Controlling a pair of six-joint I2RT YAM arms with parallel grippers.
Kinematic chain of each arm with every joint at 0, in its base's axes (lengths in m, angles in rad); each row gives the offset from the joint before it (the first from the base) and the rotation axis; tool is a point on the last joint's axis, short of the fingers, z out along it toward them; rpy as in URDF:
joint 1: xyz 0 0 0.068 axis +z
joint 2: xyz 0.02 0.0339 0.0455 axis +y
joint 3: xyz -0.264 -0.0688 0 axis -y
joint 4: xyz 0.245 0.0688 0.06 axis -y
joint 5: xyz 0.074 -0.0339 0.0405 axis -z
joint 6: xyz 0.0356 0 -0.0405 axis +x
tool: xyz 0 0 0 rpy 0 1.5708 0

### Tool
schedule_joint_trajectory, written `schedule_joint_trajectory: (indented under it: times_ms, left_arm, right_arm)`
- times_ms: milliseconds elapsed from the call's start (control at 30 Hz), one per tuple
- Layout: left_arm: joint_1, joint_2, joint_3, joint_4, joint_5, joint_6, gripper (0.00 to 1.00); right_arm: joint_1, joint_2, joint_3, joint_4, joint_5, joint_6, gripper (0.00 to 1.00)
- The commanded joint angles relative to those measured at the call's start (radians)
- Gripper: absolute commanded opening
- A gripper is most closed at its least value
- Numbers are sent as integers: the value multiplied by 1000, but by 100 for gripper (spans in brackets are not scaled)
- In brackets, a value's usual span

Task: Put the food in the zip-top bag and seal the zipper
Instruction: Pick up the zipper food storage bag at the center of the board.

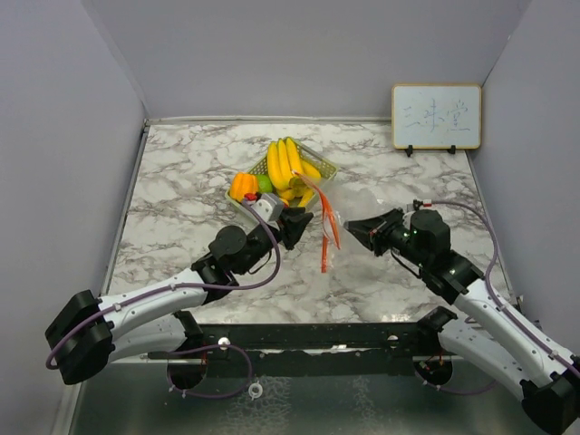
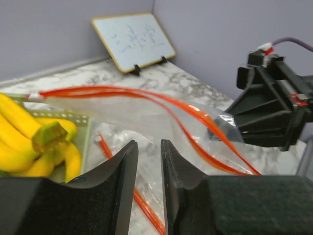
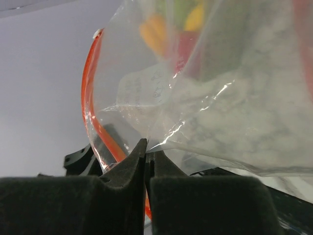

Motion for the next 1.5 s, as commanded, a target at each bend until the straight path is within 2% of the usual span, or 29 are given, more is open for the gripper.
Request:
schedule_joint_trajectory:
  times_ms: [0, 133, 267, 367, 500, 733, 867, 967, 1200, 1367, 1467]
  left_arm:
    - [-3, -42, -69, 20, 208, -90, 32]
    - [-2, -131, -124, -54, 250, -248, 38]
    - [-2, -232, -210, -91, 230, -403, 46]
    - [-2, -270, -231, -159, 194, -458, 48]
    - [-2, -243, -244, -153, 198, -545, 48]
    - [-2, -93, -292, 21, 171, -696, 48]
    - [-3, -24, -286, 98, 175, -734, 48]
    - [-2, 2, -279, 166, 199, -742, 52]
    - [-2, -48, -349, 296, 185, -790, 57]
    - [-2, -70, -340, 242, 160, -775, 58]
    - [-2, -46, -333, 272, 168, -782, 58]
  right_arm:
    - [4, -42, -148, 19, -32, 78, 2]
    - [3, -46, -192, 40, -45, 80, 2]
    - [4, -45, -244, 93, -79, 103, 2]
    - [4, -35, -275, 136, -110, 125, 2]
    - [3, -14, -271, 169, -141, 128, 2]
    - [4, -27, -248, 150, -150, 114, 2]
    - [4, -50, -251, 136, -144, 108, 2]
    - [4, -57, -259, 130, -144, 110, 2]
    - [4, -69, -272, 132, -140, 114, 2]
    - [3, -58, -259, 134, -142, 101, 2]
    - [4, -47, -249, 125, -144, 90, 2]
